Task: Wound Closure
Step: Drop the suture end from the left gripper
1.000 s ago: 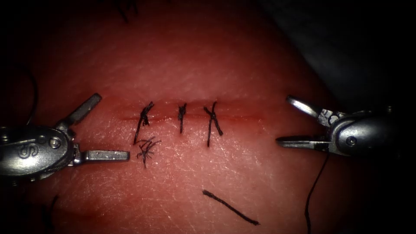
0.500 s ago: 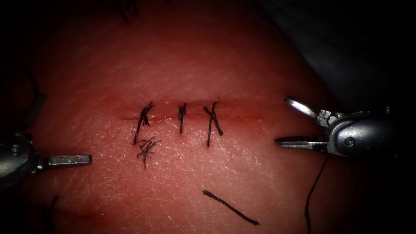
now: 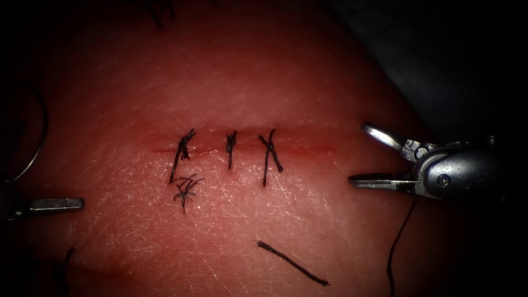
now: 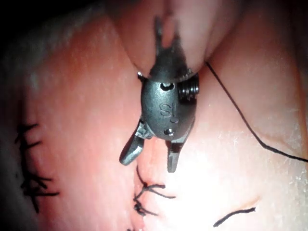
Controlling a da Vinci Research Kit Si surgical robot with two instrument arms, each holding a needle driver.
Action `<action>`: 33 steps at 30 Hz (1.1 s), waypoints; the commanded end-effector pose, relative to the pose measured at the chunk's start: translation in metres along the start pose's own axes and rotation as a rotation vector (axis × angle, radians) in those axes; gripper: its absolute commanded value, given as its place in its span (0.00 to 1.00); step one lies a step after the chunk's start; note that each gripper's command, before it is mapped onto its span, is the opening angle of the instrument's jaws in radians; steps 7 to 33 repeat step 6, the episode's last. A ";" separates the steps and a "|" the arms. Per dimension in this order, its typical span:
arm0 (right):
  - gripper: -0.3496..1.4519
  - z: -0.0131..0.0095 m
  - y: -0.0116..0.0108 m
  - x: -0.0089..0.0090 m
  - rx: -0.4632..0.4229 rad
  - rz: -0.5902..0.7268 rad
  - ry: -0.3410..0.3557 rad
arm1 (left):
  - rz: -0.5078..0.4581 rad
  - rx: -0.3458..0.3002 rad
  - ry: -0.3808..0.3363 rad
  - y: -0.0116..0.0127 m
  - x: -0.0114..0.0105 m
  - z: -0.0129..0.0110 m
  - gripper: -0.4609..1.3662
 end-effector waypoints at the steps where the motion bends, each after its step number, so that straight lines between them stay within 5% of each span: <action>1: 0.87 0.0000 0.0000 0.0000 0.007 0.000 0.000 | 0.000 0.001 -0.001 0.0001 0.0000 0.0000 0.77; 33: 0.87 0.0000 -0.0002 0.0000 0.007 -0.001 0.000 | 0.000 0.005 0.001 0.0002 -0.0003 0.0003 0.73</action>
